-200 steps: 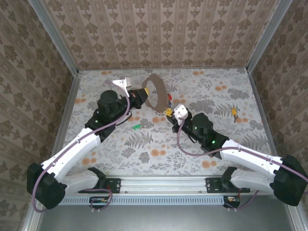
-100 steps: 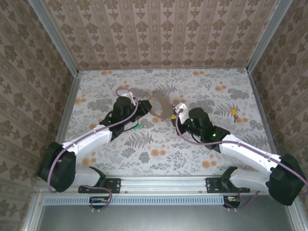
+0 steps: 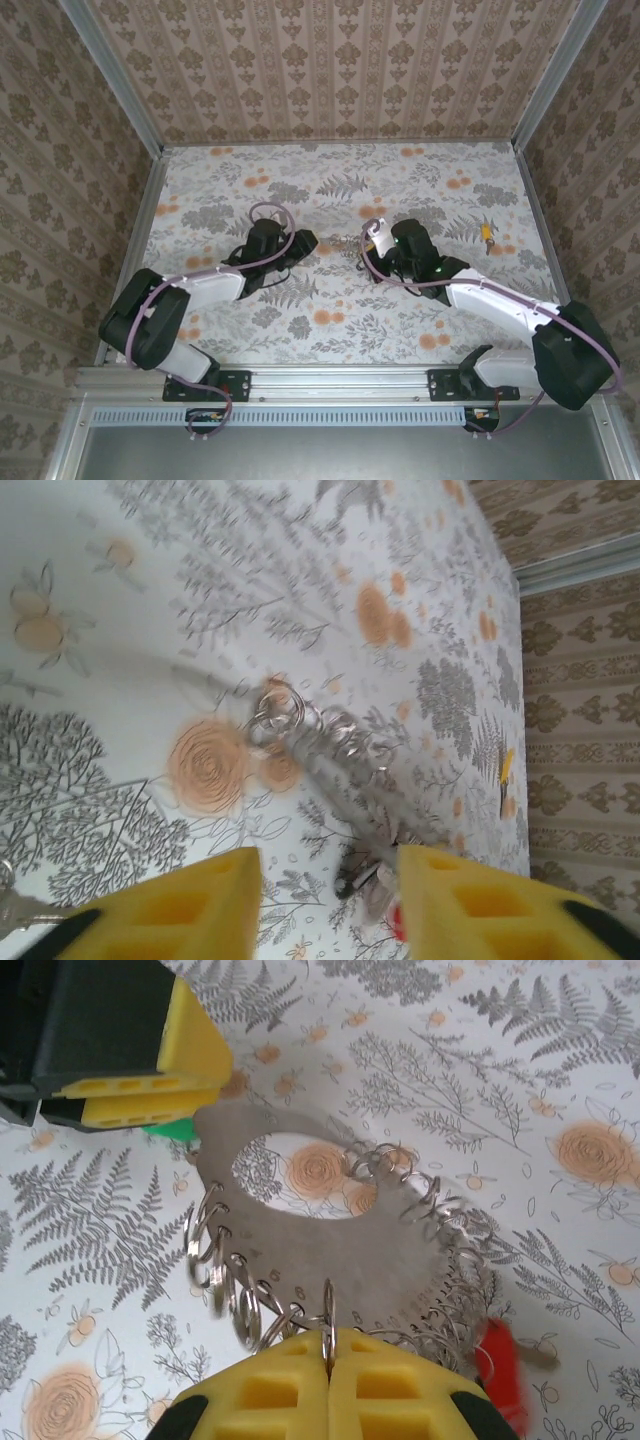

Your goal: Put the keys on the keyring

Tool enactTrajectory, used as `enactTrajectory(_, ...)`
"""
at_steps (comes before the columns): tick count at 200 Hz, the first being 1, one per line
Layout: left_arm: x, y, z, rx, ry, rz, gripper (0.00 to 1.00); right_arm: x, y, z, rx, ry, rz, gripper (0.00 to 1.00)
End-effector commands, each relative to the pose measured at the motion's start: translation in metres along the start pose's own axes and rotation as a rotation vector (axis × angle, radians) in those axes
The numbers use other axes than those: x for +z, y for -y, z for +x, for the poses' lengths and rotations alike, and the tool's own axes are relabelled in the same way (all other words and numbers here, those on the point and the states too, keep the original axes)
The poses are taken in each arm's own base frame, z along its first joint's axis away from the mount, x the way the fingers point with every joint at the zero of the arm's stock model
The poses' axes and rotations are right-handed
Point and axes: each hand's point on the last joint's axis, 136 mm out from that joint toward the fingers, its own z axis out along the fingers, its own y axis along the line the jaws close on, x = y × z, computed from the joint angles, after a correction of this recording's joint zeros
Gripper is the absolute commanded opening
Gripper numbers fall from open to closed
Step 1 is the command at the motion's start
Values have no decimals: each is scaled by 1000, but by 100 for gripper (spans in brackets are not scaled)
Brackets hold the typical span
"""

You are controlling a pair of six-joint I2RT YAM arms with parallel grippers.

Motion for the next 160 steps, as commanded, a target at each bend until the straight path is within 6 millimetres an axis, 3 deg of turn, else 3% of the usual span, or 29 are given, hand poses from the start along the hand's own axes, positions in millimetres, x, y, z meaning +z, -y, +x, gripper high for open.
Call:
enactTrajectory(1, 4, 16, -1, -14, -14, 102, 48, 4, -3, 6, -33, -18, -39, 0)
enactTrajectory(34, -6, 25, -8, 89, 10, 106, 51, 0, -6, -4, -136, 13, -60, 0)
enactTrajectory(47, -17, 25, -14, 159, 36, 80, 52, -3, 4, -13, -186, -1, 12, 0)
enactTrajectory(67, -36, 22, -24, 269, 82, 10, 53, -2, 1, -18, -432, -74, 115, 0)
enactTrajectory(93, -59, 19, -35, 408, 134, -52, 54, 22, -17, 1, -706, -122, 169, 0)
enactTrajectory(120, -85, 19, -50, 511, 212, -97, 55, 48, -42, 28, -838, -163, 198, 0)
enactTrajectory(139, -102, 19, -56, 573, 278, -107, 56, 54, -42, 37, -828, -182, 246, 0)
enactTrajectory(160, -115, 28, -55, 663, 329, -53, 56, 48, -58, 44, -708, -166, 89, 0)
